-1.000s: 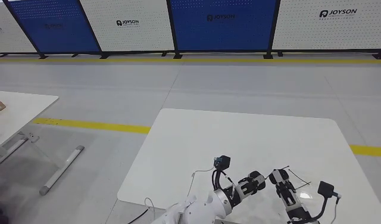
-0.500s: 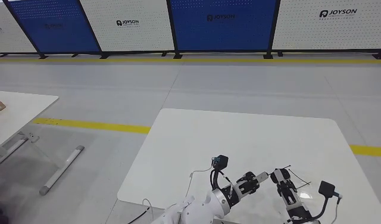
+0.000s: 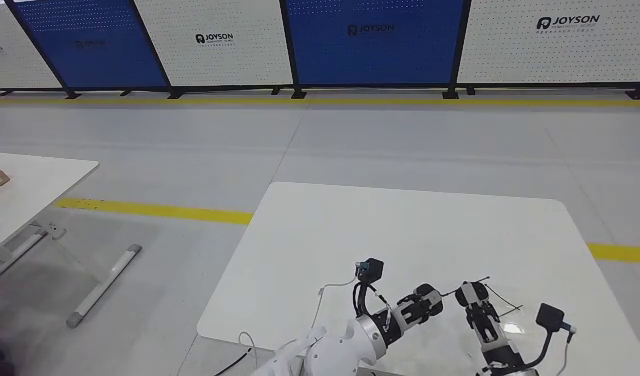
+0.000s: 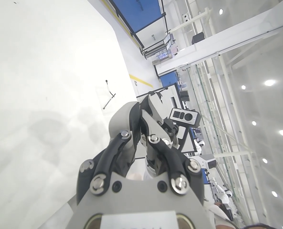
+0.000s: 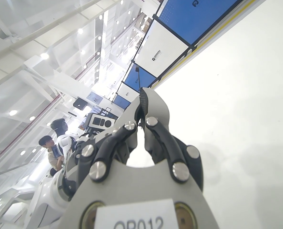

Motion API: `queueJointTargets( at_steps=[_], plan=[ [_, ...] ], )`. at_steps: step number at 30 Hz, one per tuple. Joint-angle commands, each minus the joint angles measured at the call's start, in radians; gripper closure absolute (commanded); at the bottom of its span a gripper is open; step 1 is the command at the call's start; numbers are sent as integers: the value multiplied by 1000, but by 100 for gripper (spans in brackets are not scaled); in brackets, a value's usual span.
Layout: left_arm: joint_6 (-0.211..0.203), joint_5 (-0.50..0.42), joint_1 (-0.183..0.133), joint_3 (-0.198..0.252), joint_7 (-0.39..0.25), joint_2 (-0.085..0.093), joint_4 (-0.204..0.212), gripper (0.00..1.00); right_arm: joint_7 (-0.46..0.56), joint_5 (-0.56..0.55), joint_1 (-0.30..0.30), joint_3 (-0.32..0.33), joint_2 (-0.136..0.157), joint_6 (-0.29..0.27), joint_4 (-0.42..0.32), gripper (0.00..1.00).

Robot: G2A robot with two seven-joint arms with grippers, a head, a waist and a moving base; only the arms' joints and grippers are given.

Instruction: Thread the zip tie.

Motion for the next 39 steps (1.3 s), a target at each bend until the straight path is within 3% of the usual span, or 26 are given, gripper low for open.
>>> queueJointTargets(
  at_steps=[1,11,18,24,39],
  plan=[
    [-2,-1,0,0,0,0,0,100,6,1,0,-2,0,-2,-1,100],
    [-15,-2,-2,2,-1,-2,3,100,56,13,7,-7,2,1,2,100],
    [-28,-3,3,6,-2,-2,4,100,91,70,6,8,4,-26,5,100],
    [-88,-24,14,0,4,-1,2,100,93,94,5,15,5,-33,10,100],
    [-54,-25,14,-4,10,-2,7,100,95,99,0,25,7,-48,5,100]
  ],
)
